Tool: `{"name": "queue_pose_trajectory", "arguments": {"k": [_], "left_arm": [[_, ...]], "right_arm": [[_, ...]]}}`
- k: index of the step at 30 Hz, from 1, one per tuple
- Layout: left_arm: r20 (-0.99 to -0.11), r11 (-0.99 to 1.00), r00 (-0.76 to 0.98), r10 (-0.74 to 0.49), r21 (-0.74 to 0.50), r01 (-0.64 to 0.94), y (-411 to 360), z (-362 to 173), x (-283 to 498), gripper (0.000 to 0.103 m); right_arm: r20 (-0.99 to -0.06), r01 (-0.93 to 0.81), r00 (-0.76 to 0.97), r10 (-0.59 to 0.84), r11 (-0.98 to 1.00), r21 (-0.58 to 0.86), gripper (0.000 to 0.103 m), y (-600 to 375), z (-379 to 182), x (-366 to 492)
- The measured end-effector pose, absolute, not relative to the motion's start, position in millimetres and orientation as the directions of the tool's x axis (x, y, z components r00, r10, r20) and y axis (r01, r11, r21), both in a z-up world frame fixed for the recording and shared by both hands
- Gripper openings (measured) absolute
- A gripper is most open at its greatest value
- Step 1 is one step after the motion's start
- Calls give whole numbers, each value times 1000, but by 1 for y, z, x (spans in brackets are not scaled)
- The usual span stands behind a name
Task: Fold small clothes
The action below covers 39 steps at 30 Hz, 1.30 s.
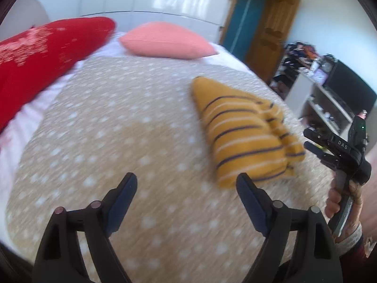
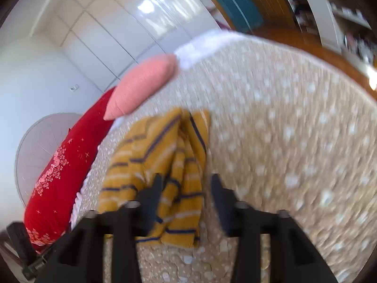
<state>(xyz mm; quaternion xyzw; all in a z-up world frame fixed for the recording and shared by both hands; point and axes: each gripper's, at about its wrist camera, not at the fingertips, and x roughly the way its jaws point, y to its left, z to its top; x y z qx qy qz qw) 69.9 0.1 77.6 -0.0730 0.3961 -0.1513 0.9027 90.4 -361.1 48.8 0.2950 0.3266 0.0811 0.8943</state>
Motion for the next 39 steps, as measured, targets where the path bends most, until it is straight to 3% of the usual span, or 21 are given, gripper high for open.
{"name": "queue_pose_trajectory", "arguments": {"k": [2, 6, 9, 10, 12, 14, 17, 21, 24, 26, 29, 31, 36, 39], "left_arm": [[-683, 920, 617, -391, -295, 257, -13, 75, 97, 96], [-700, 874, 524, -485, -388, 292, -39, 55, 154, 96], [-734, 861, 454, -505, -388, 330, -68, 31, 185, 96], [-745, 849, 417, -522, -407, 336, -77, 20, 192, 97], [-759, 831, 349, -549, -455, 318, -85, 6, 201, 96], [-739, 822, 368, -565, -464, 331, -84, 19, 199, 72], [-712, 820, 411, -570, -459, 342, -70, 52, 194, 68], [-675, 821, 470, -569, -441, 362, -55, 88, 186, 70], [-719, 879, 513, -469, -326, 348, -65, 82, 178, 84], [-772, 912, 503, -388, -244, 329, -73, 58, 175, 88], [-836, 912, 402, -373, -250, 325, -82, 14, 170, 88], [-817, 911, 425, -390, -277, 305, -76, 12, 161, 88], [-745, 933, 562, -358, -260, 249, -48, 49, 125, 88], [-684, 959, 672, -284, -205, 195, -27, 78, 91, 88]], "right_arm": [[-549, 29, 761, 346, 827, 561, 86, -355, 53, 108], [-623, 6, 671, 402, 837, 546, 87, -337, 33, 162], [-654, 29, 632, 416, 830, 556, 85, -329, 10, 196], [-644, 22, 608, 464, 801, 599, 80, -326, 2, 206], [-597, 46, 593, 540, 718, 695, 61, -327, -8, 217], [-537, 37, 584, 608, 641, 766, 47, -327, -10, 222], [-455, -52, 594, 664, 596, 802, 42, -324, 14, 222], [-348, -154, 633, 692, 553, 819, 42, -328, 37, 208], [-466, -74, 662, 586, 671, 738, 55, -327, 26, 209], [-635, 59, 661, 401, 815, 577, 56, -327, 10, 208], [-628, 74, 691, 358, 829, 554, 59, -335, 18, 189], [-599, 53, 735, 317, 854, 517, 58, -334, 45, 173], [-518, -136, 733, 442, 841, 524, 58, -305, 90, 148], [-552, -163, 667, 501, 820, 548, 58, -284, 67, 153]]}}
